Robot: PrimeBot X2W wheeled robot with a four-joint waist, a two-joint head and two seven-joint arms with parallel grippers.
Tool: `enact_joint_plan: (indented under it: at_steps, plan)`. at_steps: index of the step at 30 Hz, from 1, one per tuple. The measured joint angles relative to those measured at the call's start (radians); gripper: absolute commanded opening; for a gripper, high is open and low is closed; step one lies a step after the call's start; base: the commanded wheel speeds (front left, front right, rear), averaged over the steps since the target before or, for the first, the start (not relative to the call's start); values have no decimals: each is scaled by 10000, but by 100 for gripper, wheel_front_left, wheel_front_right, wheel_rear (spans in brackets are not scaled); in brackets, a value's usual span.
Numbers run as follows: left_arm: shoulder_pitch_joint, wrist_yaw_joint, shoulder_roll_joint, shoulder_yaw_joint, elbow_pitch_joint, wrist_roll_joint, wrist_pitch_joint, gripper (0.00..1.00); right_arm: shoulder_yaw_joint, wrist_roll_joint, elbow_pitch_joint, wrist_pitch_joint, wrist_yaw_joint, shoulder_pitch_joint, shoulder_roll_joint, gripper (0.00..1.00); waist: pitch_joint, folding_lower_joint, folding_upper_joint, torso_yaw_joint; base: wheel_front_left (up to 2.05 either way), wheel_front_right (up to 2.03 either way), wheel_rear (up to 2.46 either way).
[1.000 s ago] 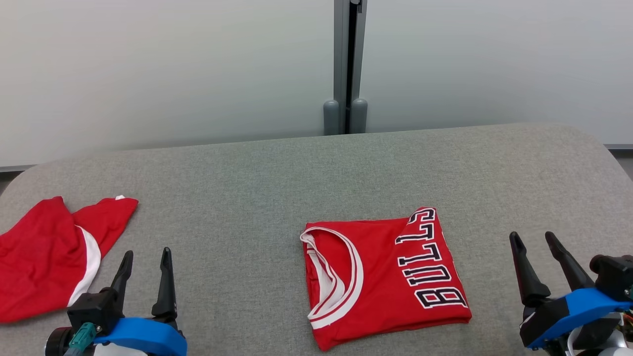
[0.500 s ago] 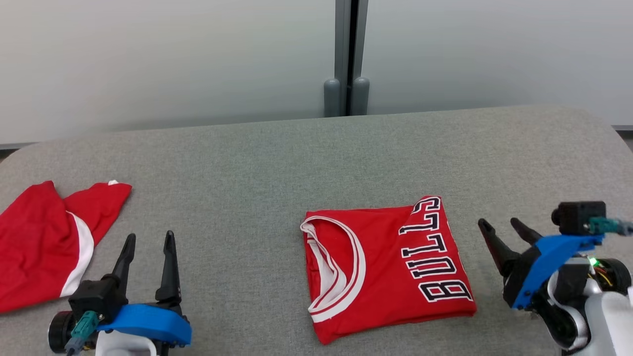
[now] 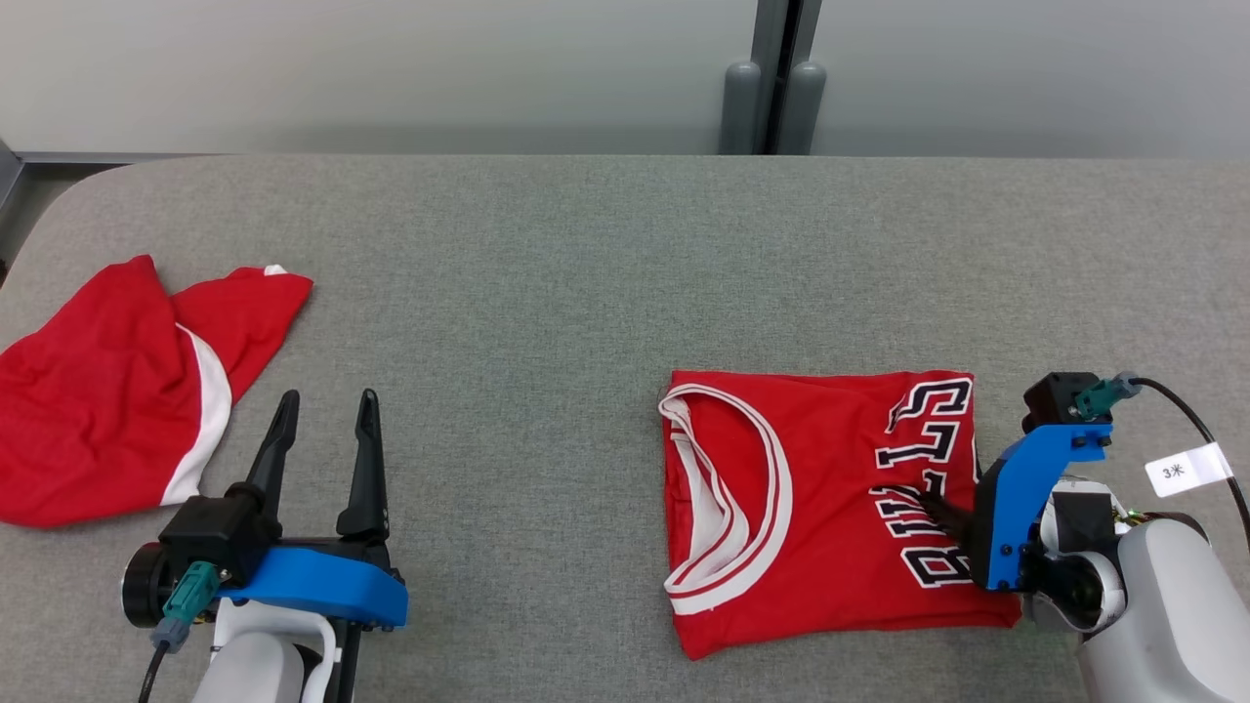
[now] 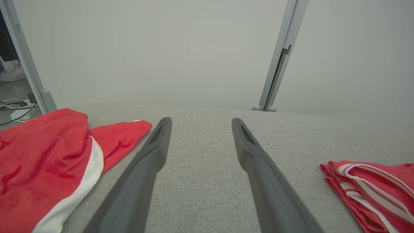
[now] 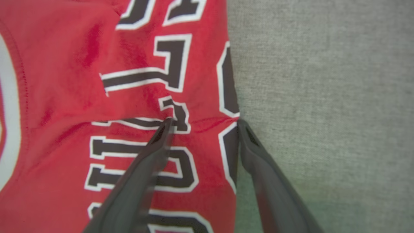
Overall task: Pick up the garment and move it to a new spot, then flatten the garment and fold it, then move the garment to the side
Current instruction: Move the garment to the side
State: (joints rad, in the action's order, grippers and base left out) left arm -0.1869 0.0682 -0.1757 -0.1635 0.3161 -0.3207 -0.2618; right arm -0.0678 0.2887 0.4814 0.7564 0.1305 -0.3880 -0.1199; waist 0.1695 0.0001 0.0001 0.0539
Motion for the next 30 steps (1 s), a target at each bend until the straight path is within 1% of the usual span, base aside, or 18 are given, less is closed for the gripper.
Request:
enact_joint_plan:
  at_steps: [1,2,3,5,8,9,12,16,21,24,26,30]
  plan:
    - [-5,8,10,13,13,40,0,100,109,-113,27,94,2,-35,-35,95,36,0,0,50,0,0,0]
    - [-4,27,36,23,25,54,0,100,215,-169,54,165,2,-61,-96,40,61,0,0,84,0,0,0]
    - [-5,29,52,40,40,56,0,100,370,-222,67,228,0,-105,-169,0,75,0,0,97,0,0,0]
    - [-3,42,73,105,46,81,0,100,853,-247,13,435,-2,-173,-428,0,87,-1,0,41,0,0,0]
    - [-3,33,146,244,-96,123,0,100,1689,-194,-309,94,12,-350,-802,0,211,0,-1,-236,0,0,0]
    - [1,29,159,293,-173,128,0,100,2002,-144,-453,-115,13,-517,-1020,0,288,0,0,-376,0,0,0]
    - [2,15,163,502,-479,148,-2,100,2777,-73,-849,-640,6,-1389,-1797,0,569,0,0,-900,0,0,0]
    - [-47,-6,142,637,-920,236,-2,100,3371,98,-1012,-1200,8,-2528,-2638,0,1058,0,0,-1751,0,0,0]
    - [-398,25,-151,832,-1526,341,-4,100,3777,182,-855,-1712,4,-3625,-3873,0,1847,0,0,-2710,0,0,0]
    - [-535,27,-412,936,-1881,397,-6,100,3931,-257,-721,-2313,8,-4120,-4395,0,2362,0,0,-3206,0,0,0]
    - [-657,21,-462,913,-2186,462,73,100,3753,-527,-380,-2629,6,-4377,-4583,0,2667,1,0,-3415,0,0,0]
    - [-772,25,-869,997,-2713,502,422,100,3120,-953,403,-3173,6,-4520,-4587,0,3150,1,0,-3726,0,0,0]
